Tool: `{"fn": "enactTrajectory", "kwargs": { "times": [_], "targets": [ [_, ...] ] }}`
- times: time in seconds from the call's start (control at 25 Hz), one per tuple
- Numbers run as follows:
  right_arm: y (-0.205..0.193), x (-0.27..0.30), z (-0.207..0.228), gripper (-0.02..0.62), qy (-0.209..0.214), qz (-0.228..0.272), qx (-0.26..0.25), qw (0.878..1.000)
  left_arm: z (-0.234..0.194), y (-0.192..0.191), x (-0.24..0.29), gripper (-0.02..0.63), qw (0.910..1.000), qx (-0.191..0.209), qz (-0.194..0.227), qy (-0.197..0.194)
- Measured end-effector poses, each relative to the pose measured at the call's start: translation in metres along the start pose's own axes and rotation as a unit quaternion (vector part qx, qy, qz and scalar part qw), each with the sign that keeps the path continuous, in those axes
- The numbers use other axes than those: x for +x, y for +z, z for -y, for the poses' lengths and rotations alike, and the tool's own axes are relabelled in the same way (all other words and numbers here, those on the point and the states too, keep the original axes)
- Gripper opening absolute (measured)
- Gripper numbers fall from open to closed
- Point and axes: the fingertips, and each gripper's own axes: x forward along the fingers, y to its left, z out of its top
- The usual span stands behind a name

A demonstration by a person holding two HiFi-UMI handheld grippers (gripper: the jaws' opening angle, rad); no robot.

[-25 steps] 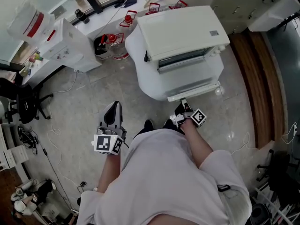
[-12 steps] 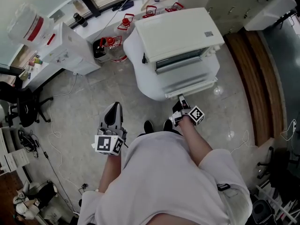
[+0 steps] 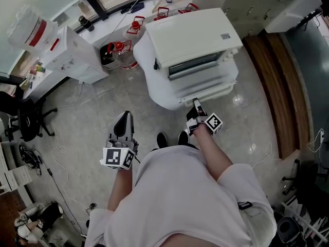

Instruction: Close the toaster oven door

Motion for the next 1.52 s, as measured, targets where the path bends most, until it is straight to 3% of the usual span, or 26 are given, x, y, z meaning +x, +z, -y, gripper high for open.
{"fn": "enactTrajectory", "kwargs": {
  "times": [1.52],
  "targets": [
    [0.008, 0.067, -0.079, 0.114, 0.088, -0.014, -0.019, 0.996, -0.008, 0.001, -0.011, 0.02, 0.9998, 0.001, 0.003, 0.021]
  ]
}}
